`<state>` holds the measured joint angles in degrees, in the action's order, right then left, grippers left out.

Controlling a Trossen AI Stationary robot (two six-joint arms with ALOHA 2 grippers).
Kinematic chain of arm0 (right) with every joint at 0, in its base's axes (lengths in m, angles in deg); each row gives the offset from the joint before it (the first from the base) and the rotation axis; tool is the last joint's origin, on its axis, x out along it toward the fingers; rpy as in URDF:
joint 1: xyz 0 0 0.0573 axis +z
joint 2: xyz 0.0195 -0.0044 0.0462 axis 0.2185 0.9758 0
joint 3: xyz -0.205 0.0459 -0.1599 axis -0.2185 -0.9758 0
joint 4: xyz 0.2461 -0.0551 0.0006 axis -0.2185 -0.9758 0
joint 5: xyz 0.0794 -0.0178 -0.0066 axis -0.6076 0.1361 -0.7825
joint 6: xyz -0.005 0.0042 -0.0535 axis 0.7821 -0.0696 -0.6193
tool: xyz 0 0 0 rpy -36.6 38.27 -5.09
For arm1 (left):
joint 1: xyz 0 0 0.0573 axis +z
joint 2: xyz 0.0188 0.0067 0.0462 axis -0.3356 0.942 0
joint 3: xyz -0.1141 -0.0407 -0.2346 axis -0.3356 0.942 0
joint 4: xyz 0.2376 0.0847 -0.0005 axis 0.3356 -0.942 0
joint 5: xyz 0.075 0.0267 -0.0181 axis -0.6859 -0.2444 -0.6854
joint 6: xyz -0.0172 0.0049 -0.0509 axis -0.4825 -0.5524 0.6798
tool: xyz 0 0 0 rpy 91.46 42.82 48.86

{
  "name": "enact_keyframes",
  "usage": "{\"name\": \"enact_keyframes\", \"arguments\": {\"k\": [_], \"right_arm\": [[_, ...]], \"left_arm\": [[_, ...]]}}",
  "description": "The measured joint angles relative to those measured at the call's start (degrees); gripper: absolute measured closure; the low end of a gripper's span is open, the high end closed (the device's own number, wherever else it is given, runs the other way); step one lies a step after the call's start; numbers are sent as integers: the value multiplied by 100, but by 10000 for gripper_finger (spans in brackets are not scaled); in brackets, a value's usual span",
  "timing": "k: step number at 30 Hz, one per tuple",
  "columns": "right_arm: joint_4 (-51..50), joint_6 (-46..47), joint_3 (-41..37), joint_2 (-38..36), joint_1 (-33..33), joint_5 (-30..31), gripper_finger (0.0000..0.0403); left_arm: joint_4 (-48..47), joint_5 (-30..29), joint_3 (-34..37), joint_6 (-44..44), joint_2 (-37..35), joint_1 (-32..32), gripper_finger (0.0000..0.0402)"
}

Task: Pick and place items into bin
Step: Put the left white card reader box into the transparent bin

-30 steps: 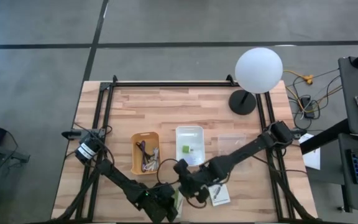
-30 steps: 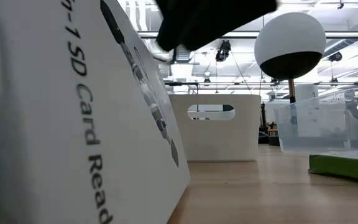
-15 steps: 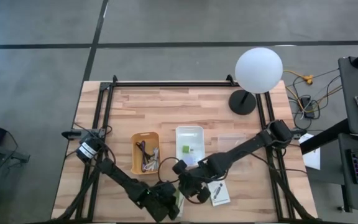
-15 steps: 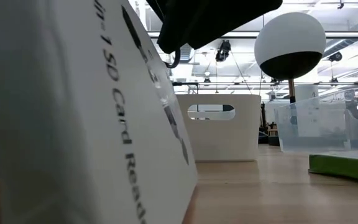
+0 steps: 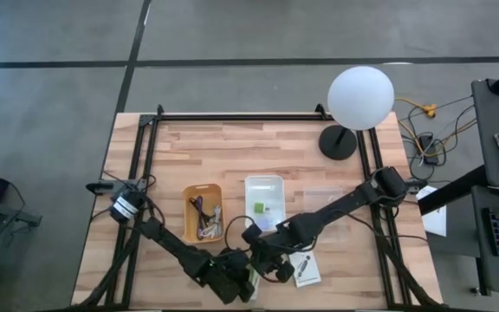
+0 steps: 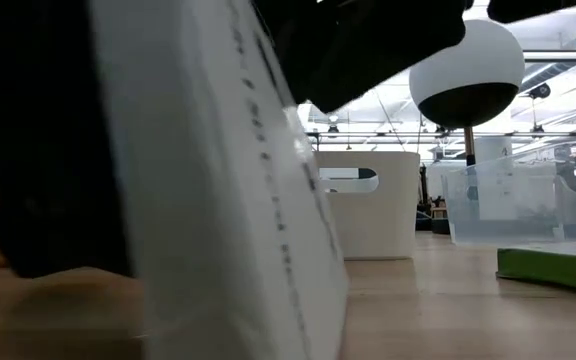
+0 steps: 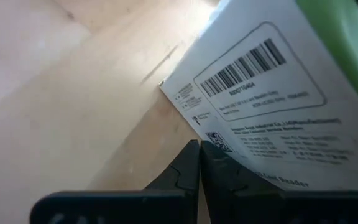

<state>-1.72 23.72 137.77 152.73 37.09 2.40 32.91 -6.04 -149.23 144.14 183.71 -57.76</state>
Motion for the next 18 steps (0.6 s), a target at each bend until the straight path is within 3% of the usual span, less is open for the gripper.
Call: {"name": "enact_keyframes", "arguments": {"k": [18], "right_arm": [[156,44,-364,0,-9,-313,266]], "left_arm": [[21,-9,-44,-54,4,146,402]]}}
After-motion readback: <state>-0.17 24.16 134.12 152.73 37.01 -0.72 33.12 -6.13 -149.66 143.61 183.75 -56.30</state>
